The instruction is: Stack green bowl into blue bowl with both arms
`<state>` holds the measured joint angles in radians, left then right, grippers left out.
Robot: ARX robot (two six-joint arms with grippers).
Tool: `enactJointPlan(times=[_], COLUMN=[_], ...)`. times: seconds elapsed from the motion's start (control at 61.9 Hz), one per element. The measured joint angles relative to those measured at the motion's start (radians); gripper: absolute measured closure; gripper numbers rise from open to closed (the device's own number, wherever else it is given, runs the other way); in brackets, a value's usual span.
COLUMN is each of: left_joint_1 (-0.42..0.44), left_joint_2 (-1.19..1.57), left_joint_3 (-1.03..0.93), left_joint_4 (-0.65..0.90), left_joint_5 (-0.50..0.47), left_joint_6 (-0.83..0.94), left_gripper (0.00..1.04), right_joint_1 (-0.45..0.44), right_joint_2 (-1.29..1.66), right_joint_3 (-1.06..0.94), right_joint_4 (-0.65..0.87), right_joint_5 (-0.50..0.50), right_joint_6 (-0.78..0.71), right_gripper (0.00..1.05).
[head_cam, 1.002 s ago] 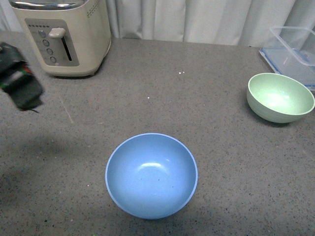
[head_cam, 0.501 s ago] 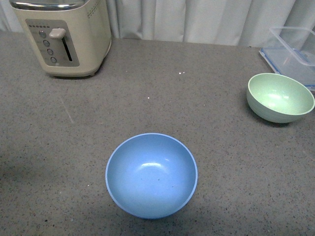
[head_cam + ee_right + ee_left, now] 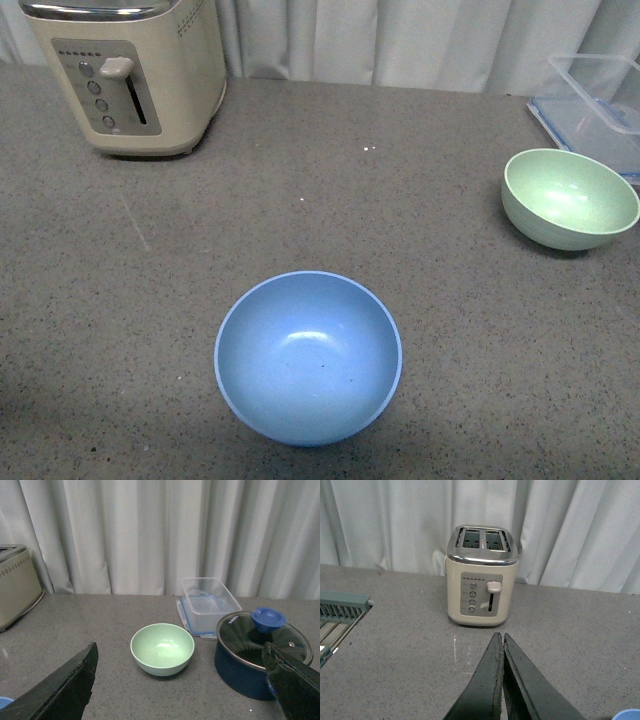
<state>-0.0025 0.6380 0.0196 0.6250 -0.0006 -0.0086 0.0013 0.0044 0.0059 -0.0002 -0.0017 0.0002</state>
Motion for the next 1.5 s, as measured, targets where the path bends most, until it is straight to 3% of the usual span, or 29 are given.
enactJointPlan(times=[0.323, 0.969, 1.066, 1.293, 1.503], left_joint_1=[0.0, 0.0, 0.0, 0.0, 0.0], left_joint_2=[-0.212, -0.47, -0.597, -0.632, -0.633], left_joint_3=[-0.001, -0.001, 0.0, 0.0, 0.0], left_joint_4=[-0.2, -0.453, -0.609, -0.623, -0.623], left_joint_5=[0.0, 0.0, 0.0, 0.001, 0.001], left_joint_6=[0.001, 0.001, 0.001, 0.0, 0.001], left_gripper=[1.01, 1.01, 1.01, 1.01, 0.65], right_joint_1=[0.0, 0.0, 0.0, 0.0, 0.0], right_joint_2=[0.0, 0.0, 0.0, 0.0, 0.0], right_joint_3=[0.0, 0.0, 0.0, 0.0, 0.0], right_joint_4=[0.0, 0.0, 0.0, 0.0, 0.0], right_joint_5=[0.0, 0.0, 0.0, 0.0, 0.0], right_joint_6=[0.0, 0.0, 0.0, 0.0, 0.0], right_gripper=[0.09, 0.09, 0.09, 0.09, 0.09])
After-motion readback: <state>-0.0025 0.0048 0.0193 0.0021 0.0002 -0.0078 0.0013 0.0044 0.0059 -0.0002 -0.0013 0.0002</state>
